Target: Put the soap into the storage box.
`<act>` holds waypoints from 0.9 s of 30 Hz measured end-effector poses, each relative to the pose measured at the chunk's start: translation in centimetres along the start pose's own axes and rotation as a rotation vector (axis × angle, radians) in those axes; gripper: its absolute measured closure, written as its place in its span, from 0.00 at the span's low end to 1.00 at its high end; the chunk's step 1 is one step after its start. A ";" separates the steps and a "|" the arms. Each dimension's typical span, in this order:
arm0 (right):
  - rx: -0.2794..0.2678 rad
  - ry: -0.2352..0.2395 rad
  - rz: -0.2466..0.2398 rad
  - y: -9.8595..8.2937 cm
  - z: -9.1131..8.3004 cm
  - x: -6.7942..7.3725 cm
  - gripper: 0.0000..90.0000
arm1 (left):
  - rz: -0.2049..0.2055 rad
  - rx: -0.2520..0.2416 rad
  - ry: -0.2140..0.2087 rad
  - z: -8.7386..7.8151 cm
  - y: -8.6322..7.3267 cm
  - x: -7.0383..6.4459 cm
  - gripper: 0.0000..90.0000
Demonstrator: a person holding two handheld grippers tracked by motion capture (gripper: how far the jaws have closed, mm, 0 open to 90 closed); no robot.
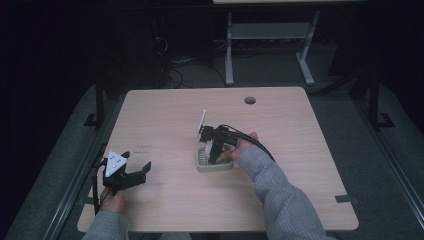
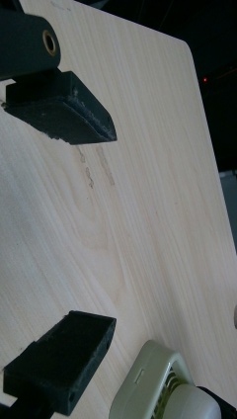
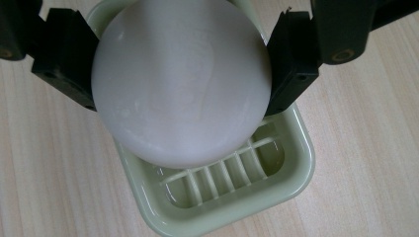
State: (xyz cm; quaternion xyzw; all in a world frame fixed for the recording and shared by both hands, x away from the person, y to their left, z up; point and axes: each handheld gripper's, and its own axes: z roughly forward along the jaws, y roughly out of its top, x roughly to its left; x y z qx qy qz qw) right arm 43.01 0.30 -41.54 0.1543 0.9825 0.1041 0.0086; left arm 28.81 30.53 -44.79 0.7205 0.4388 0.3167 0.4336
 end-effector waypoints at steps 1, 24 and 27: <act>0.000 -0.002 -0.002 0.0 0.0 0.0 0.26 | -0.001 0.001 0.000 0.0 0.0 0.0 0.14; -0.035 0.008 0.015 -0.3 -1.9 0.3 0.22 | 0.002 0.003 -0.003 0.0 0.0 -0.1 0.14; -0.036 0.006 0.021 -0.6 -2.2 0.2 0.22 | 0.001 0.001 -0.001 -0.1 0.0 0.0 0.14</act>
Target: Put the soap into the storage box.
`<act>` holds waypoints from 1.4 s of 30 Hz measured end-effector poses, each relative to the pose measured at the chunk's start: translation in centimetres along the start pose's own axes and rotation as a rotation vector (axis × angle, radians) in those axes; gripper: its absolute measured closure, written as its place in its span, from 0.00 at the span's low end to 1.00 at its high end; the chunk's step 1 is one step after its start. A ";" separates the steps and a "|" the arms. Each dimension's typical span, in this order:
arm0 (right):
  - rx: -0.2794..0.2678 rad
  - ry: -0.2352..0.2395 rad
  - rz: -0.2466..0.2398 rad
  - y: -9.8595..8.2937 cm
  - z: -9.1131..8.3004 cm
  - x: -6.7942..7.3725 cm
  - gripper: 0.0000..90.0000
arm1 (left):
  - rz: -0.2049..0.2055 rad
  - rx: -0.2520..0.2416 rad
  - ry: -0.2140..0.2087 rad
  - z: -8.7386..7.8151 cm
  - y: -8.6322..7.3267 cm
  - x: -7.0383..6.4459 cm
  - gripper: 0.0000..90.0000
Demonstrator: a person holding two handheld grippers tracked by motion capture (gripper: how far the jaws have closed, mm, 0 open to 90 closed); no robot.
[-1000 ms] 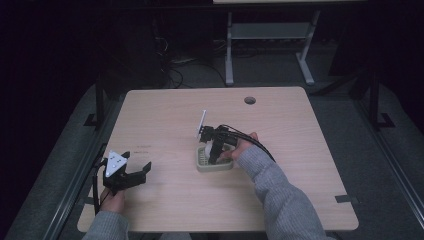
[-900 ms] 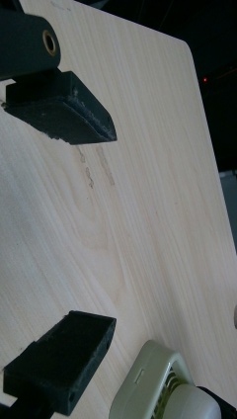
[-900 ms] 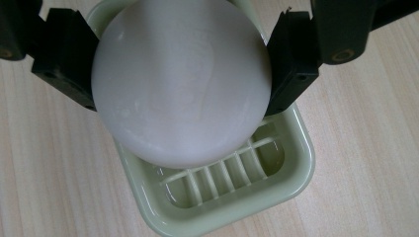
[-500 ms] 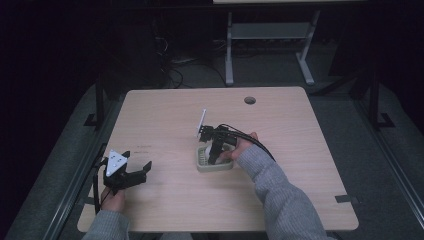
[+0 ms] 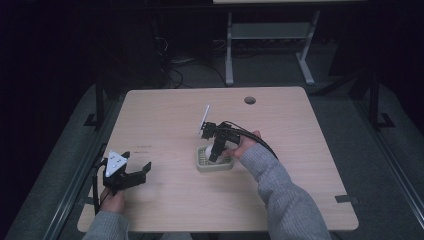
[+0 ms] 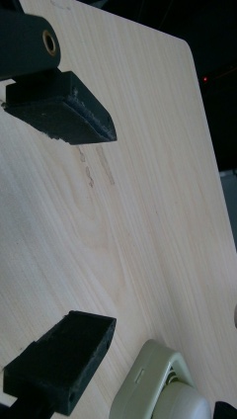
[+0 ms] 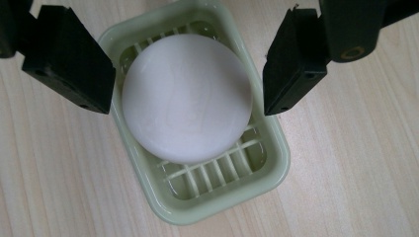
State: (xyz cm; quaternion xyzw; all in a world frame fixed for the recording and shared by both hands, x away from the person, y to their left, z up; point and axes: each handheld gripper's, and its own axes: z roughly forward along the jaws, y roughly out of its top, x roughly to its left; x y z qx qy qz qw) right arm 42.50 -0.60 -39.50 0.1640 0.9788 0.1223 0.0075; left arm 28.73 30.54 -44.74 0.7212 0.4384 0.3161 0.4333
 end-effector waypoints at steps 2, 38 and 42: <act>-0.002 -0.002 0.001 -0.1 -0.2 0.0 0.22 | -0.001 -0.005 0.000 0.0 0.0 0.0 0.14; -0.073 -0.032 0.091 -5.6 -4.0 -0.6 0.24 | 0.014 0.011 0.004 0.1 0.0 -0.1 0.14; -0.078 -0.039 0.092 -6.0 -4.3 -0.7 0.24 | 0.013 0.012 0.004 0.1 0.0 -0.1 0.14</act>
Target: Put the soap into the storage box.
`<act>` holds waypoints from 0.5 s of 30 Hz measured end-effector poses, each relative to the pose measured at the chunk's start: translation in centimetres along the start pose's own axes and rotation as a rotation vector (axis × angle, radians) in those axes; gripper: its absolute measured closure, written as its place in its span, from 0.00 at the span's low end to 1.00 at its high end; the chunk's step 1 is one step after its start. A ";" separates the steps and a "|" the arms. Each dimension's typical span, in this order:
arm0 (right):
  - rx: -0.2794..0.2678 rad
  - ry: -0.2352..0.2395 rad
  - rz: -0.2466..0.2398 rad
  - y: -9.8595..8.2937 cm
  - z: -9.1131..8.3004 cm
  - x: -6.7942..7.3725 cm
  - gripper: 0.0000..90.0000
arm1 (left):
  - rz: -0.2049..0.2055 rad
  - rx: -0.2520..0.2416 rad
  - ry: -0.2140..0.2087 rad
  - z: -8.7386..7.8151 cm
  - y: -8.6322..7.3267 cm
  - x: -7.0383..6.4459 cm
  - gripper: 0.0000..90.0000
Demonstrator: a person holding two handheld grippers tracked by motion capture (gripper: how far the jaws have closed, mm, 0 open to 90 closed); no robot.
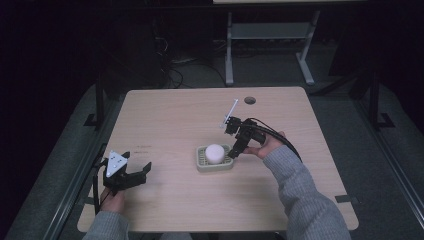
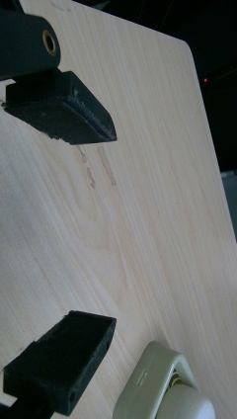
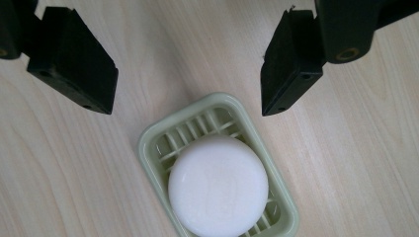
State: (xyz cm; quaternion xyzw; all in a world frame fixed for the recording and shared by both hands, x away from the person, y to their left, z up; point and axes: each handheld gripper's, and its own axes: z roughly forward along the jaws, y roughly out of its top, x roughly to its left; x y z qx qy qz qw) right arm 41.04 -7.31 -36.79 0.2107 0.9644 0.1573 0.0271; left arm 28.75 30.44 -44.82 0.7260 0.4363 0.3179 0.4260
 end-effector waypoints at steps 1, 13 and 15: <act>-0.001 0.001 0.004 -0.1 -0.1 0.0 0.24 | 0.002 0.000 0.000 0.0 0.0 0.0 0.14; -0.014 0.001 0.029 -1.8 -0.6 -0.3 0.25 | 0.004 0.001 -0.002 0.1 0.0 0.0 0.14; -0.016 0.002 0.036 -2.1 -0.6 -0.4 0.25 | 0.004 0.000 -0.003 0.1 0.0 -0.1 0.14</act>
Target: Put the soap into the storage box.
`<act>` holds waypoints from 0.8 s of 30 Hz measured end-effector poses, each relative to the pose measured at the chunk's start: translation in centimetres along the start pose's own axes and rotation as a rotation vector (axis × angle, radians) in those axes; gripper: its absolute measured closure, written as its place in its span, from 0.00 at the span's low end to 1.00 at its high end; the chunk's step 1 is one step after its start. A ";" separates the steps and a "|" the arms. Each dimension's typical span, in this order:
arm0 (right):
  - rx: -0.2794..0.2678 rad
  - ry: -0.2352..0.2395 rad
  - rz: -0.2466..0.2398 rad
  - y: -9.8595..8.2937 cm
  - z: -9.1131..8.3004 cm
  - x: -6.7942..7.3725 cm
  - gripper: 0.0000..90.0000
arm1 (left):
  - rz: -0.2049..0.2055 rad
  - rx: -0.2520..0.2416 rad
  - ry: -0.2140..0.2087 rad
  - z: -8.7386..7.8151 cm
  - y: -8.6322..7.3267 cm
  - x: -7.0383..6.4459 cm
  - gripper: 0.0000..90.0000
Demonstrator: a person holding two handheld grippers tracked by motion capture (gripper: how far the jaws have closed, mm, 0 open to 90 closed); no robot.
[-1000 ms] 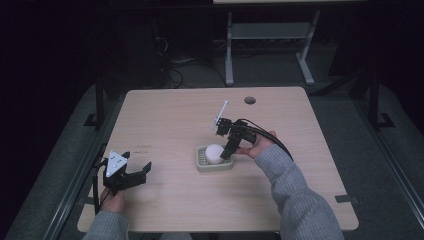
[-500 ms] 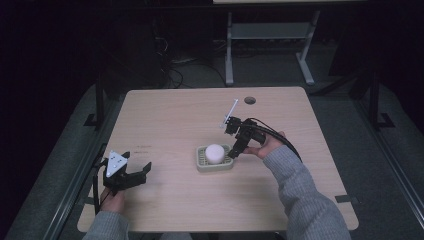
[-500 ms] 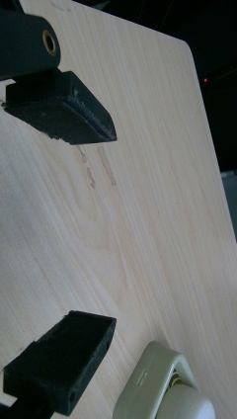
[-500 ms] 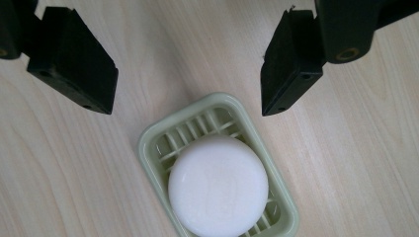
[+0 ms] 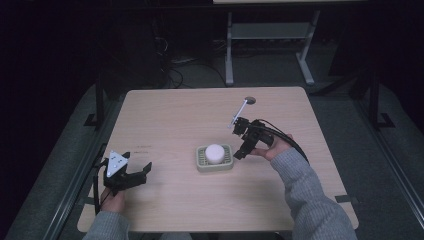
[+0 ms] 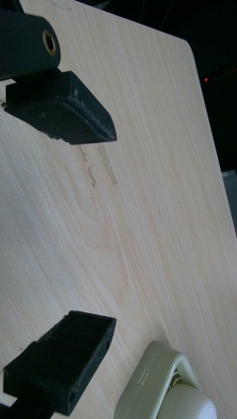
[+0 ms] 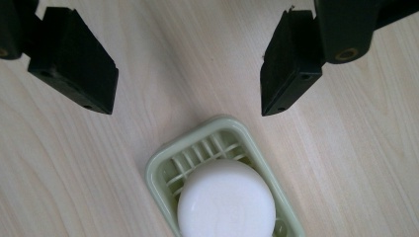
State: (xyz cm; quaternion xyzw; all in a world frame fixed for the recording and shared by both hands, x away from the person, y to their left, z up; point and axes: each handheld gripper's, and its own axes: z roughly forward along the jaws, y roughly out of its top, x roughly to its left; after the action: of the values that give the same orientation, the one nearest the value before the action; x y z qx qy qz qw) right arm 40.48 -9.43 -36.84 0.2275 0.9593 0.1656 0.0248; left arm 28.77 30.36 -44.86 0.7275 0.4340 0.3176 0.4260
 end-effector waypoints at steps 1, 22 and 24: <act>-0.001 -0.003 -0.004 -0.1 0.0 -0.1 0.25 | 0.000 0.001 -0.001 0.0 0.0 0.0 0.14; -0.005 -0.023 0.030 -2.7 -1.0 -0.2 0.25 | 0.007 0.011 -0.002 0.0 0.0 -0.1 0.14; -0.010 -0.021 0.036 -3.1 -1.0 -0.3 0.25 | 0.006 0.009 -0.002 0.0 0.0 -0.1 0.14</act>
State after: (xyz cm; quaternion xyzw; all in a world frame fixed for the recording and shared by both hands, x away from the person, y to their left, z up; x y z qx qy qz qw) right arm 39.30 -12.47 -36.97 0.2462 0.9538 0.1687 0.0332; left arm 28.71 30.27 -44.87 0.7312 0.4329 0.3159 0.4222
